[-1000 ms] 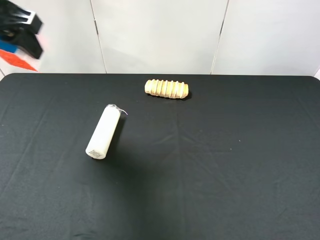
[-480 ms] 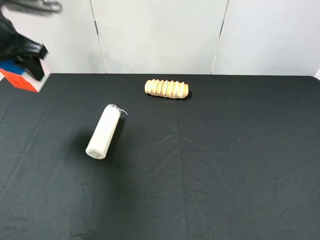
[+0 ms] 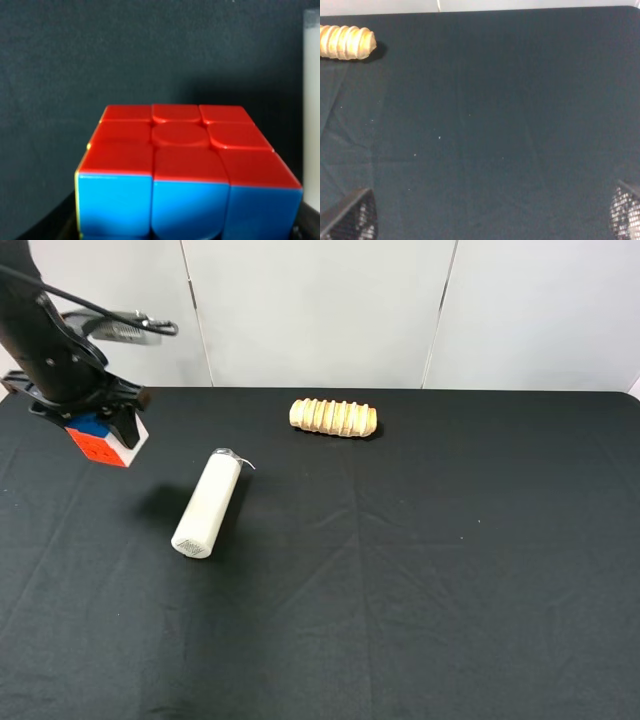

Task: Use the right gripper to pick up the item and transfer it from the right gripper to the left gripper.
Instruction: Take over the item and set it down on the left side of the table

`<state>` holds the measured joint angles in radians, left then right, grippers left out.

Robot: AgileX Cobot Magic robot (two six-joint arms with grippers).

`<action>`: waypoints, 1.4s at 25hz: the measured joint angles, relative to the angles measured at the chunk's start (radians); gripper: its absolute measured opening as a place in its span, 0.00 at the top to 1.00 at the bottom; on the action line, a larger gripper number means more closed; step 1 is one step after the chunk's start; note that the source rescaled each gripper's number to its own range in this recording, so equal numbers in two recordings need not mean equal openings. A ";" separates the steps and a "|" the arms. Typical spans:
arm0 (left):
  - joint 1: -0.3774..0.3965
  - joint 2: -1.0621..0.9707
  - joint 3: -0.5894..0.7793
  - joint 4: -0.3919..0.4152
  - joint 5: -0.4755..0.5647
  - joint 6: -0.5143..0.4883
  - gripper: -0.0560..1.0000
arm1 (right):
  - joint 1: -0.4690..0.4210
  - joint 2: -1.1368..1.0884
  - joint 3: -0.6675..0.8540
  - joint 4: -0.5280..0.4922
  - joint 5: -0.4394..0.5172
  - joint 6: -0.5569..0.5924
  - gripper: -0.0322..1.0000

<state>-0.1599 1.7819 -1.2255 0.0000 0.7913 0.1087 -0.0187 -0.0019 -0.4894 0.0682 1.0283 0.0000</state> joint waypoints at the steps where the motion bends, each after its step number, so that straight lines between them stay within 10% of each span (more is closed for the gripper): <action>1: 0.000 0.015 0.000 0.000 -0.008 0.001 0.95 | 0.000 0.000 0.000 0.000 0.000 0.000 0.00; 28: 0.000 0.155 0.000 0.000 -0.151 0.004 0.95 | 0.000 0.000 0.000 0.000 0.000 0.000 0.00; 30: 0.000 0.161 0.000 0.000 -0.146 0.004 0.75 | 0.000 0.000 0.000 0.000 0.000 0.000 0.00; 32: 0.000 0.164 0.004 0.000 -0.152 0.004 0.32 | 0.000 0.000 0.000 0.000 0.000 0.000 0.00; 35: 0.000 0.164 0.008 0.000 -0.152 0.004 0.08 | 0.000 0.000 0.000 0.000 0.000 0.000 0.00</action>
<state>-0.1599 1.9460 -1.2173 0.0000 0.6391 0.1132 -0.0187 -0.0019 -0.4894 0.0682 1.0283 0.0000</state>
